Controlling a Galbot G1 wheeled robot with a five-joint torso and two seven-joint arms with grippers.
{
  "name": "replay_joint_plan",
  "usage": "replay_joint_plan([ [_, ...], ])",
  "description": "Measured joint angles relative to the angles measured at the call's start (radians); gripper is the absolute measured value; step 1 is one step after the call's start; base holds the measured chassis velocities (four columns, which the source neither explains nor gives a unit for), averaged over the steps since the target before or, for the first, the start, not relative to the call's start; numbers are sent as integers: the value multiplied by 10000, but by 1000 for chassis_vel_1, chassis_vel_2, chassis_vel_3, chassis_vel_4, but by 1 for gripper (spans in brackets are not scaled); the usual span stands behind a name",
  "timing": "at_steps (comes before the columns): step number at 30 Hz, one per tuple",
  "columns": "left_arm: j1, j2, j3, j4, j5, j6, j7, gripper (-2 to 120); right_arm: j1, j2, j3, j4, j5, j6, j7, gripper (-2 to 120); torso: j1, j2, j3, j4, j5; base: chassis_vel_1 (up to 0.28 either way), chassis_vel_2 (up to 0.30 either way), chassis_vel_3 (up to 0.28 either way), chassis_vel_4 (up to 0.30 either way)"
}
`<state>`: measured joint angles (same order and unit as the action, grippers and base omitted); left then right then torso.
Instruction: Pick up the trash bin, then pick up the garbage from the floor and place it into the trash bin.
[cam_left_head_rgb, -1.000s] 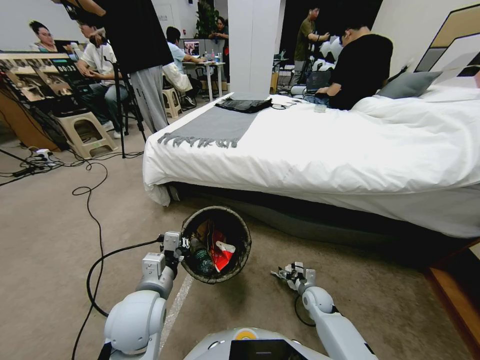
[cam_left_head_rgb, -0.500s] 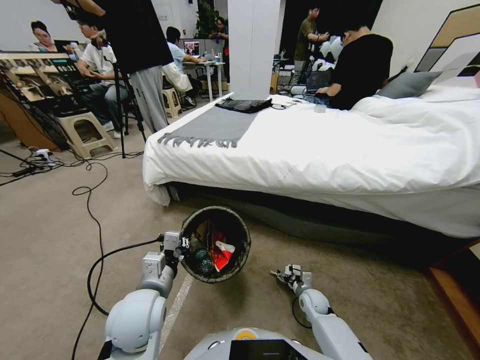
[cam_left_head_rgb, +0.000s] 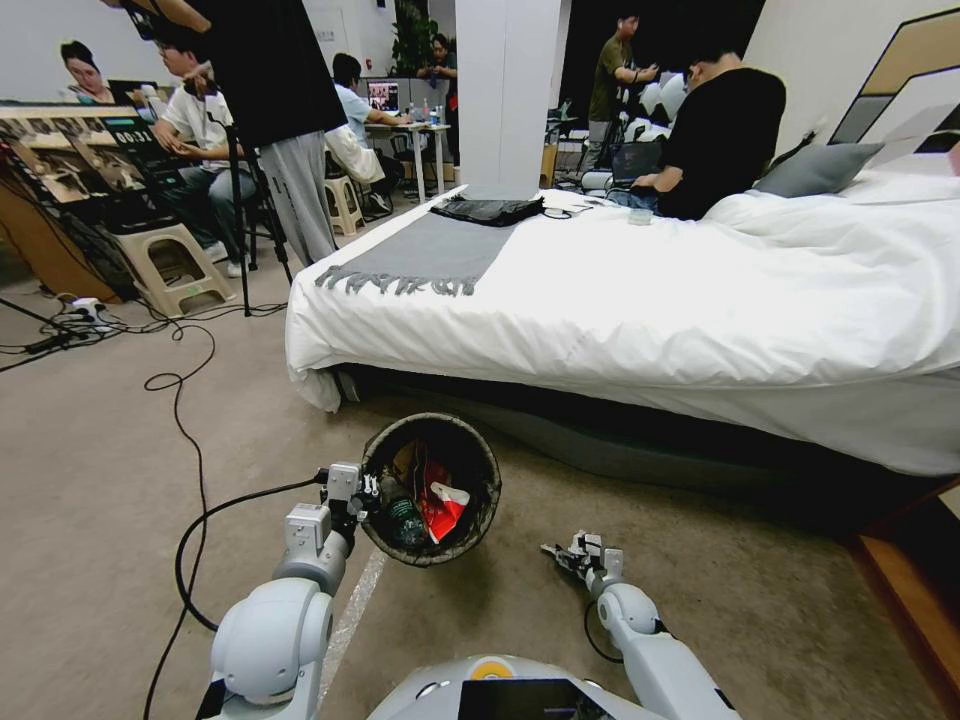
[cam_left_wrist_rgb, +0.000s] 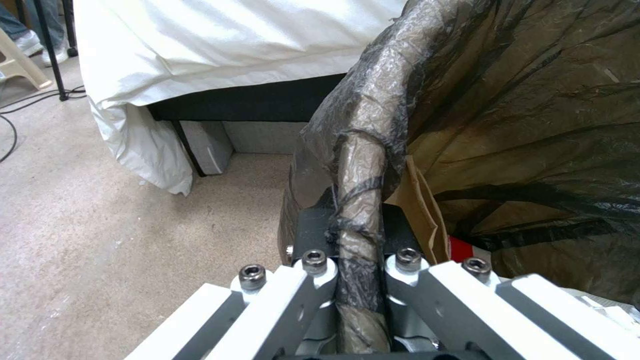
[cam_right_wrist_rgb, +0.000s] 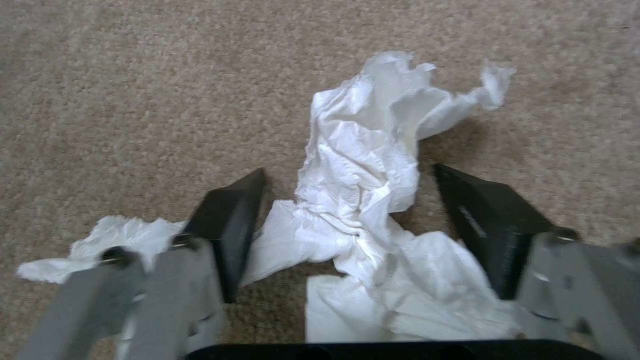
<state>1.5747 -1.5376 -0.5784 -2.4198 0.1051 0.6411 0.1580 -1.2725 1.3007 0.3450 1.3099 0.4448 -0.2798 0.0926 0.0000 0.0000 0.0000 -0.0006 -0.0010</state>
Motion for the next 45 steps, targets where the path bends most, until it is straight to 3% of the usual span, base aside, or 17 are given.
replay_joint_plan([
  [5,6,-3,2,-3,1,-2,0,1,-23,2,14,4,2,38,-8,47,0,0,0,7,9,0,0,0,0],
  [7,6,-3,0,-7,4,-1,0,1,-39,1,39,10,7,41,-10,36,0,0,0,7,7,0,0,0,0],
  [9,7,-4,0,-8,5,-1,0,1,-40,1,41,10,8,41,-12,36,0,0,0,6,7,0,0,0,0],
  [12,13,-1,4,-32,6,-2,-1,1,-60,12,82,20,20,38,-117,18,0,0,0,8,12,0,0,0,0],
  [14,15,-1,5,-37,6,-2,0,1,-60,17,86,19,21,39,-130,14,0,0,0,9,15,0,0,0,0],
  [16,21,-1,7,-51,6,-2,0,1,-66,34,94,7,17,57,-140,3,0,0,0,10,15,0,0,0,0],
  [26,52,4,8,-116,9,-2,2,1,-145,5,395,442,-87,158,-148,0,0,0,0,7,12,0,0,0,0],
  [32,96,15,8,-167,8,6,3,1,-352,-419,1071,2156,465,-241,-127,0,0,-1,1,3,15,0,0,0,0],
  [34,107,16,12,-178,7,8,5,1,-375,-800,1507,3267,705,-326,-103,0,0,-1,0,7,4,0,0,0,0],
  [45,104,6,41,-170,20,14,8,1,-507,-2159,2489,6645,1435,-759,-363,0,0,0,0,6,9,0,0,0,0],
])
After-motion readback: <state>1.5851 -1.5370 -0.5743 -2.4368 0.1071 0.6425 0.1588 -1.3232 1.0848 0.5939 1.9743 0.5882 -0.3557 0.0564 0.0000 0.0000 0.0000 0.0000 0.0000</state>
